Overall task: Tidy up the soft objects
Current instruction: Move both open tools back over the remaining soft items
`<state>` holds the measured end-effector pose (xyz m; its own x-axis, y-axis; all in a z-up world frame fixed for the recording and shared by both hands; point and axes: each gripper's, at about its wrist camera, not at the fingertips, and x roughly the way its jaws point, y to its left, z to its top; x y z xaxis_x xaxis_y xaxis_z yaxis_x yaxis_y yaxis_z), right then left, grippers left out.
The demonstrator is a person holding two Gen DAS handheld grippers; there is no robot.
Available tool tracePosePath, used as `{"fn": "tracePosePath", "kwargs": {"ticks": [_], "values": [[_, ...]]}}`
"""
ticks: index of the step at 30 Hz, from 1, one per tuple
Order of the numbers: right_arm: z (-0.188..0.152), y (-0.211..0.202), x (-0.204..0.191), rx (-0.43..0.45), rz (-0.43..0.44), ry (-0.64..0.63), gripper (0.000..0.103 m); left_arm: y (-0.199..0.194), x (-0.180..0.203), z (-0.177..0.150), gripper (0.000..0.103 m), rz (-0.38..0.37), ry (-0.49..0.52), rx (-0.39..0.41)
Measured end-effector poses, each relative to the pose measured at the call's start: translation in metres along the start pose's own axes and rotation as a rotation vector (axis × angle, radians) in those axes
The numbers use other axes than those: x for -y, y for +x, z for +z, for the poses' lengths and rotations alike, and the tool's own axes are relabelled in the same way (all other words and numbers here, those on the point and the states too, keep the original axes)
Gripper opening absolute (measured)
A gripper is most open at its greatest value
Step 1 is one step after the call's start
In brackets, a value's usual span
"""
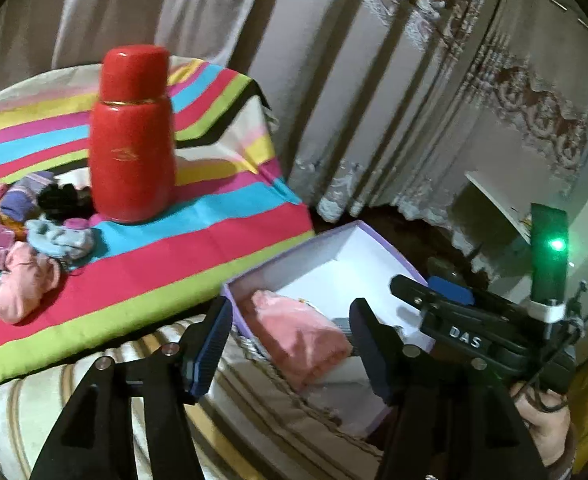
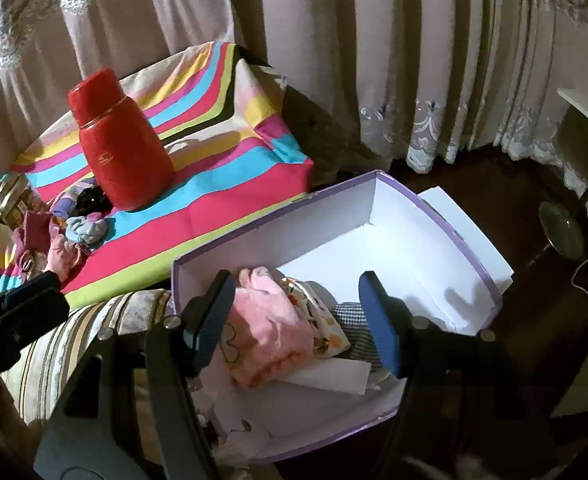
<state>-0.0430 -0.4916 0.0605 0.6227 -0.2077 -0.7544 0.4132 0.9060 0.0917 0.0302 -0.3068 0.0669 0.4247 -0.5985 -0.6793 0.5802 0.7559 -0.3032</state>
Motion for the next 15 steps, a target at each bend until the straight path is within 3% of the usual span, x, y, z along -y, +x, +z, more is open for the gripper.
{"fn": "tracePosePath", "kwargs": {"ticks": [7, 15], "values": [[0.000, -0.003, -0.027, 0.012, -0.001, -0.080, 0.068, -0.018, -0.011, 0.004, 0.071, 0.165, 0.050, 0.073], [-0.002, -0.009, -0.072, 0.023, 0.057, -0.183, 0.070, -0.036, -0.062, 0.007, 0.072, 0.297, 0.026, 0.063]]}}
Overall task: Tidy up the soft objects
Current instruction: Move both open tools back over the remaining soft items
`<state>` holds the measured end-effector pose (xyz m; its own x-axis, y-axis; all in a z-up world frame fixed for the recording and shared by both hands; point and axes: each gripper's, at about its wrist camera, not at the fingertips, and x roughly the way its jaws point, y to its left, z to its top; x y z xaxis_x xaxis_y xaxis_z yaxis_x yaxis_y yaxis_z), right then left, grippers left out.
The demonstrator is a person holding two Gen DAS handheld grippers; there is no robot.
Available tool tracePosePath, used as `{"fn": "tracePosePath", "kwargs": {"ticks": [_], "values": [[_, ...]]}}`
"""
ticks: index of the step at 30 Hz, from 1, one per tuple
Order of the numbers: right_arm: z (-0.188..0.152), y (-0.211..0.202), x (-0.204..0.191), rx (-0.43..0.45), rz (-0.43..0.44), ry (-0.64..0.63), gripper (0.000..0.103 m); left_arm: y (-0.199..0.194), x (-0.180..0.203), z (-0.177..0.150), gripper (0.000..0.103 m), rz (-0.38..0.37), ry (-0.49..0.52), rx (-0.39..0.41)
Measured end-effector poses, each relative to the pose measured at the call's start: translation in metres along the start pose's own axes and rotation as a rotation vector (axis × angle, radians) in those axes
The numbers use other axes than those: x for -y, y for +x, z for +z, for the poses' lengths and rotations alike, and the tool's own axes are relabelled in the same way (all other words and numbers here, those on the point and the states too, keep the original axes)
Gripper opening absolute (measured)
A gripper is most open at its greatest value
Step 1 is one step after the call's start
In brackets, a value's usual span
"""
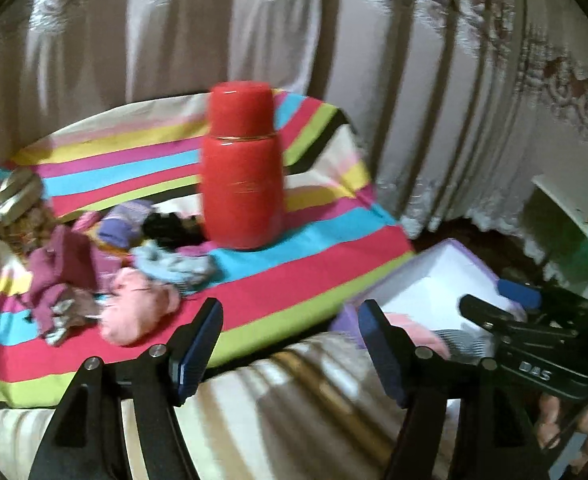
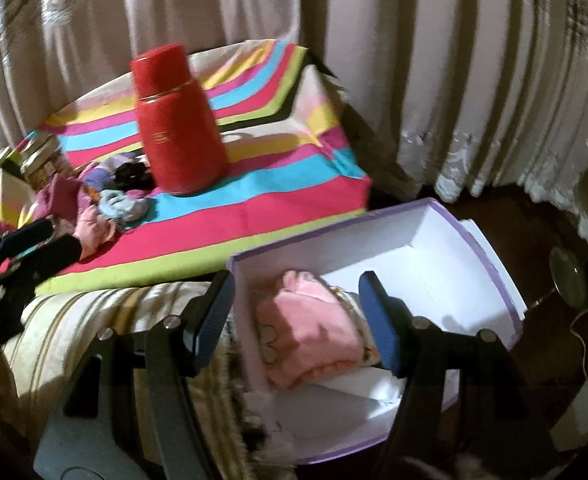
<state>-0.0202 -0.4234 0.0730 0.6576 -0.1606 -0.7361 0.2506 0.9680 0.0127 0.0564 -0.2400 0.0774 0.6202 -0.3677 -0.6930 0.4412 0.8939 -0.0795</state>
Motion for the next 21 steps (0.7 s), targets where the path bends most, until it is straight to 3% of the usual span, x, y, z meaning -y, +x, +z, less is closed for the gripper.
{"fn": "tracePosePath", "kwargs": {"ticks": [8, 12, 21], "values": [[0.010, 0.002, -0.056, 0.005, 0.051, -0.114, 0.077, 0.004, -0.073, -0.006, 0.073, 0.140, -0.099, -0.036], [0.020, -0.003, -0.087, 0.049, 0.014, -0.197, 0.089, 0.003, -0.099, -0.007, 0.073, 0.141, -0.144, -0.025], [0.040, 0.001, -0.136, 0.127, 0.114, -0.225, 0.091, -0.010, -0.174, -0.001, 0.073, 0.193, -0.272, 0.013]]}}
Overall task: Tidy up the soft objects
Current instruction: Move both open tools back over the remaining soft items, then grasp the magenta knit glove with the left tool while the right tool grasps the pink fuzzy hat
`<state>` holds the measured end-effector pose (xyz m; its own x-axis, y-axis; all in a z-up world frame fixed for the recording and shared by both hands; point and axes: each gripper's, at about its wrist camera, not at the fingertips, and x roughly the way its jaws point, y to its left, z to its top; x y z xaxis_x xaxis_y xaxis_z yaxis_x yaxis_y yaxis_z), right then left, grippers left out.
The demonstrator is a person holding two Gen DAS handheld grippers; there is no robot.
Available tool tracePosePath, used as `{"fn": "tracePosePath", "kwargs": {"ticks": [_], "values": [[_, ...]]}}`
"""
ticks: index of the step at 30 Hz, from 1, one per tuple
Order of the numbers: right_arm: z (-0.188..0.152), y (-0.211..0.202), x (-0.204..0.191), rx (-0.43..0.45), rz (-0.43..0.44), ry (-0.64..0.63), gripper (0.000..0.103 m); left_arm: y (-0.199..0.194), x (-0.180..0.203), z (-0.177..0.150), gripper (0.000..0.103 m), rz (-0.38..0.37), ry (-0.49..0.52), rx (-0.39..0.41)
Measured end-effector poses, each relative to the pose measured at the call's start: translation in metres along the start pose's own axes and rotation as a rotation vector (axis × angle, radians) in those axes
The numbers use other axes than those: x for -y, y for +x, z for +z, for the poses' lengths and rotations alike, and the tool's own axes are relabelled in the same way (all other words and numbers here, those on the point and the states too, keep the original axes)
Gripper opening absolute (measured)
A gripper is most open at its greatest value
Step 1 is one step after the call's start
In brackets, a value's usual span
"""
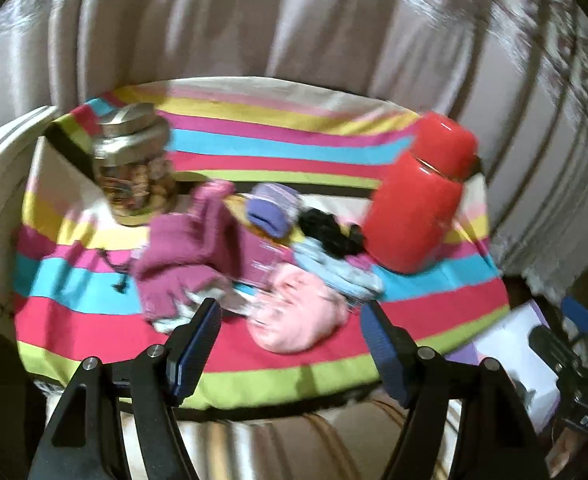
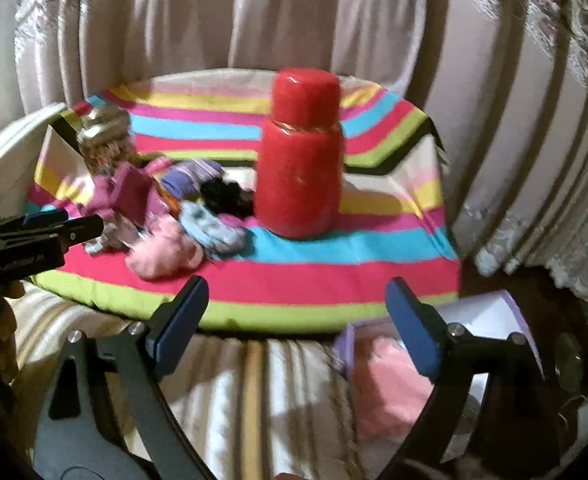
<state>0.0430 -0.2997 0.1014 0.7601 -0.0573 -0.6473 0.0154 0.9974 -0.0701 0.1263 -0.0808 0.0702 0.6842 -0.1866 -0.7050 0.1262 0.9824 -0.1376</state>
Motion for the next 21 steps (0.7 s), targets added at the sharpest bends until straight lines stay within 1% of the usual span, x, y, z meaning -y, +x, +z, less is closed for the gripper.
{"fn": "tracePosePath", "kwargs": {"ticks": [2, 3, 5, 6, 7, 12, 16, 19, 21], "values": [[0.006, 0.007, -0.010, -0.001, 0.016, -0.014, 0.091, 0.001, -0.015, 0.007, 0.073, 0.015, -0.027, 0.001], [0.010, 0.012, -0.016, -0.011, 0.025, -0.017, 0.091, 0.001, -0.025, 0.011, 0.073, 0.023, -0.058, 0.001], [0.015, 0.023, -0.025, -0.043, 0.061, -0.014, 0.091, 0.001, -0.042, 0.018, 0.073, 0.032, -0.113, 0.011], [0.018, 0.029, -0.030, -0.054, 0.094, -0.012, 0.091, 0.001, -0.049, 0.021, 0.073, 0.033, -0.133, 0.018], [0.018, 0.033, -0.034, -0.053, 0.116, -0.013, 0.091, 0.000, -0.058, 0.026, 0.073, 0.036, -0.159, 0.027], [0.023, 0.053, -0.059, -0.067, 0.183, -0.044, 0.091, 0.005, -0.081, 0.041, 0.073, 0.056, -0.229, 0.043], [0.029, 0.070, -0.079, -0.077, 0.205, -0.086, 0.091, 0.012, -0.098, 0.047, 0.073, 0.060, -0.282, 0.052], [0.032, 0.088, -0.092, -0.089, 0.222, -0.090, 0.091, 0.021, -0.113, 0.047, 0.073, 0.061, -0.326, 0.047], [0.030, 0.100, -0.101, -0.097, 0.217, -0.109, 0.091, 0.029, -0.122, 0.044, 0.073, 0.057, -0.353, 0.042]]}}
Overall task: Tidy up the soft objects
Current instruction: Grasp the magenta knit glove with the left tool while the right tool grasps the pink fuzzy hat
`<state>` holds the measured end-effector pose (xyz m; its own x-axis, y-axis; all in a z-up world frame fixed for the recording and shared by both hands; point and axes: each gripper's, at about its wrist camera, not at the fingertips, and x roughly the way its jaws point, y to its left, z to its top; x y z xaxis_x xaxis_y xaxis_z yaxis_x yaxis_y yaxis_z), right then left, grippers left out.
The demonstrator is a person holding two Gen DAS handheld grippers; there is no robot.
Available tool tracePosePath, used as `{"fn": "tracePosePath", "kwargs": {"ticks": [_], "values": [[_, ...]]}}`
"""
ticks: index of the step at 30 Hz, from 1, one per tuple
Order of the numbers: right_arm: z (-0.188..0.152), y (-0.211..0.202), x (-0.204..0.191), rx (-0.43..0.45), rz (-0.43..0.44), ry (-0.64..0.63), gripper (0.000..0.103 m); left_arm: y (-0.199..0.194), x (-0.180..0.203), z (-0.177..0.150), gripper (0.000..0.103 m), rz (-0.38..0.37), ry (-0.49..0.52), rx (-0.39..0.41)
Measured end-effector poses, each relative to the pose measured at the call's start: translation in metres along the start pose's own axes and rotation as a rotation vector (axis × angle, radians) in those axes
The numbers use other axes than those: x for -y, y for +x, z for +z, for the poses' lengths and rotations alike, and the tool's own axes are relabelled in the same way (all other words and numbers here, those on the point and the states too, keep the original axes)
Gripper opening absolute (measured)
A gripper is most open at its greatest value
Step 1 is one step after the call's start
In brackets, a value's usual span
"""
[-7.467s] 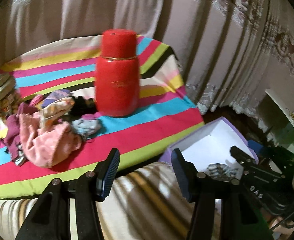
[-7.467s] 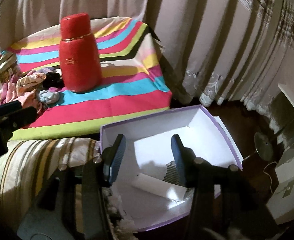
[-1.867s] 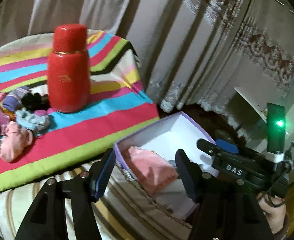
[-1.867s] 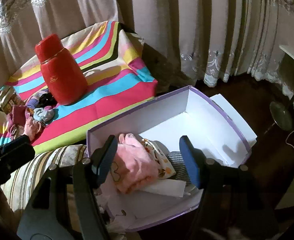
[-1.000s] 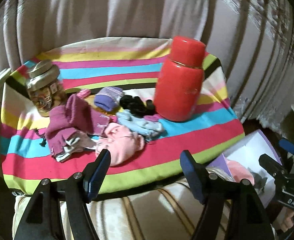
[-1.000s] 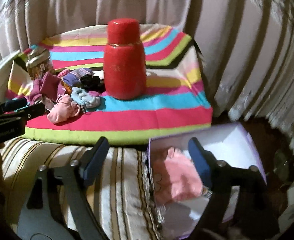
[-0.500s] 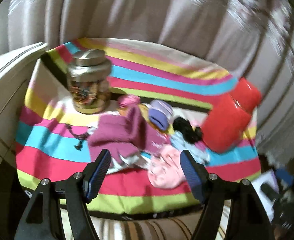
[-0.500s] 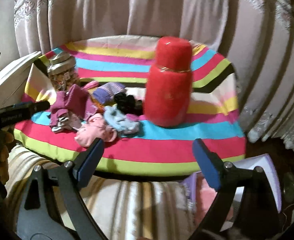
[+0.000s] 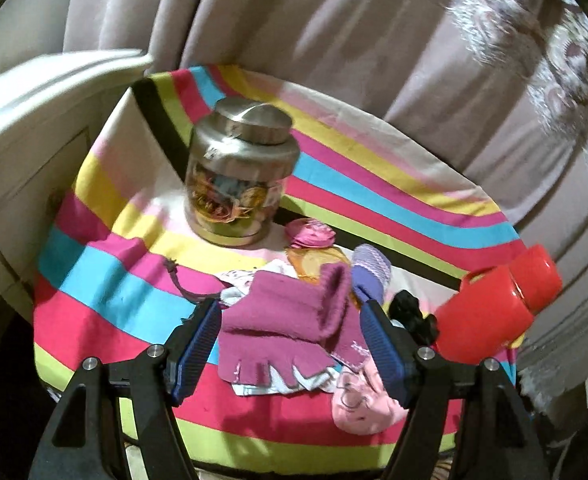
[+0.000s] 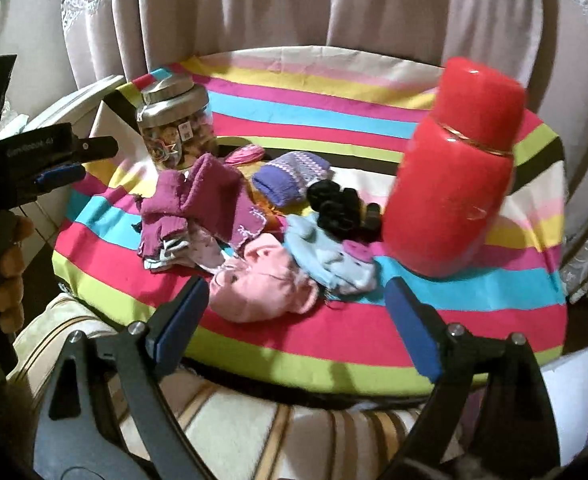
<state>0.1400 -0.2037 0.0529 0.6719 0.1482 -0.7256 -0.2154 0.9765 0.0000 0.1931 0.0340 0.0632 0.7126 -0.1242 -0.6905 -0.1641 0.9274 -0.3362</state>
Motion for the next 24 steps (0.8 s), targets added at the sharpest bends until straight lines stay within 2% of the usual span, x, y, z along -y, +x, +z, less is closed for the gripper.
{"fn": "tracePosePath", "kwargs": {"ticks": [8, 11, 21, 23, 24], "values": [[-0.009, 0.047, -0.012, -0.108, 0.036, -0.057, 0.091, 0.044, -0.028, -0.007, 0.073, -0.022, -0.051, -0.050], [-0.013, 0.063, -0.014, -0.151, 0.046, -0.064, 0.091, 0.063, -0.028, -0.009, 0.073, -0.047, -0.037, -0.082], [-0.015, 0.095, -0.017, -0.222, 0.064, -0.070, 0.091, 0.108, -0.016, -0.017, 0.072, -0.059, 0.046, -0.165], [-0.015, 0.100, -0.016, -0.231, 0.066, -0.060, 0.091, 0.111, -0.012, -0.018, 0.068, -0.061, 0.073, -0.164], [-0.015, 0.102, -0.015, -0.235, 0.068, -0.054, 0.091, 0.111, -0.012, -0.019, 0.056, -0.061, 0.082, -0.162]]}}
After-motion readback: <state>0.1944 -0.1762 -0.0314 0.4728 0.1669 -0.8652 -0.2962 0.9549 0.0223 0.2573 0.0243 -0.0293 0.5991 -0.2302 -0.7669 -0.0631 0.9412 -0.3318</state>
